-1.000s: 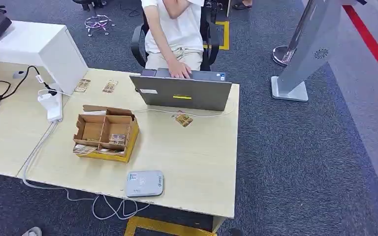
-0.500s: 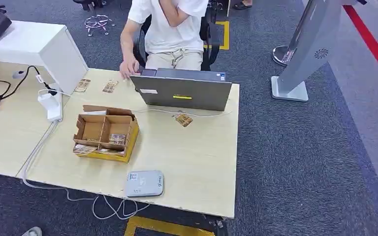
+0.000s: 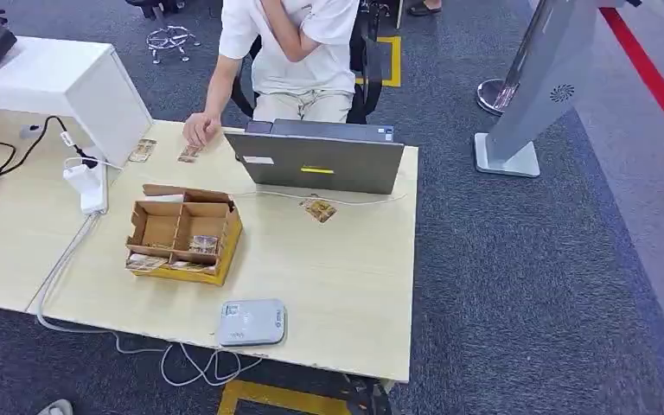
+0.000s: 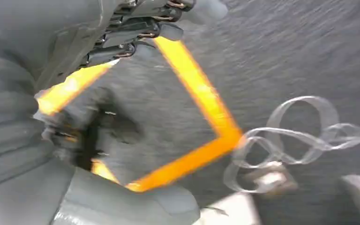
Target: Pass the card to the sensor for recognition and then transmit it.
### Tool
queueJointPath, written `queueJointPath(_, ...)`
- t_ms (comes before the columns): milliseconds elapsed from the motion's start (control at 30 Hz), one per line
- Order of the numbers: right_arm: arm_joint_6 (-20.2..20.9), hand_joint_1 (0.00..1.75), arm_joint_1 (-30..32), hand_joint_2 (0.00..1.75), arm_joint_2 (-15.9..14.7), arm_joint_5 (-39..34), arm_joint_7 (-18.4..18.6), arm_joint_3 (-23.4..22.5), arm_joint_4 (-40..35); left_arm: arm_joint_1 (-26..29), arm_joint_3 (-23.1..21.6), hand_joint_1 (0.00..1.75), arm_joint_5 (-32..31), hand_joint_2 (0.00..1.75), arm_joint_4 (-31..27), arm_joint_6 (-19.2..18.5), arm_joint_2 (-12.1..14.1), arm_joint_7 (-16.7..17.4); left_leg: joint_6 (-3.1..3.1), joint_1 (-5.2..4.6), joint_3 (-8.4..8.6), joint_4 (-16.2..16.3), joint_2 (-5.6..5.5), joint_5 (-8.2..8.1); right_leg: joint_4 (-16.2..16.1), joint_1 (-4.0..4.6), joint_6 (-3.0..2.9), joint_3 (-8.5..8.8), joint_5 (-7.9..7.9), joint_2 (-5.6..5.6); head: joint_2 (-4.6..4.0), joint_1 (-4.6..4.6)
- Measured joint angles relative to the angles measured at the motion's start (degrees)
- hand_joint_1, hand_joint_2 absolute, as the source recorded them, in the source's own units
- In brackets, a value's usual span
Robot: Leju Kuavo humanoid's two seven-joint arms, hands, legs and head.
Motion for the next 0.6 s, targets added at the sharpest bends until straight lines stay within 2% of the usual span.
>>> queueJointPath(67, 0.37, 0.00, -0.16, 0.00, 0.09, -0.09, 0.24, 0.26, 0.22, -0.12, 2.13, 0.00, 2.78, 1.75, 0.00, -1.52, 2.30, -2.02, -0.12, 0.05, -0.10, 0.00, 0.00, 0.08, 0.00, 0.05, -0.13, -0.15, 0.09, 0.00, 0.00, 0.09)
queueJointPath(300, 2.34, 0.00, -0.34, 0.00, 0.15, -0.44, 0.09, 0.76, 0.20, 0.04, 5.15, 0.00, 11.92, 1.75, -0.26, -8.66, 9.07, -8.95, -0.28, 0.26, -0.15, -0.01, -0.01, 0.19, 0.05, 0.27, -0.22, -0.20, 0.14, -0.01, 0.00, 0.00)
queueJointPath(367, 3.69, 0.00, -0.43, 0.00, 0.15, -0.46, -0.04, 0.87, 0.20, 0.05, 5.68, 0.00, 13.72, 1.75, -2.53, -10.51, 9.01, -10.14, -0.29, 0.25, -0.16, -0.01, -0.01, 0.19, 0.04, 0.28, -0.24, -0.21, 0.15, -0.02, 0.00, 0.02)
queueJointPath(467, 6.20, 0.00, -0.68, 0.00, 0.15, -0.52, -0.06, 0.87, 0.17, 0.49, 5.68, 0.00, 14.31, 1.75, -7.25, -11.08, 7.87, -10.51, -0.29, 0.25, -0.16, -0.01, -0.01, 0.20, 0.04, 0.27, -0.24, -0.20, 0.15, -0.03, 0.00, -0.04)
queueJointPath(600, 9.03, 0.00, -1.04, 0.00, 0.15, -0.55, -0.04, 0.87, 0.20, 0.39, 5.68, 0.00, 14.88, 1.75, -14.37, -12.13, 5.00, -10.97, -0.29, 0.26, -0.17, -0.01, 0.02, 0.20, 0.02, 0.27, -0.30, -0.34, 0.20, 0.00, 0.00, 0.09)
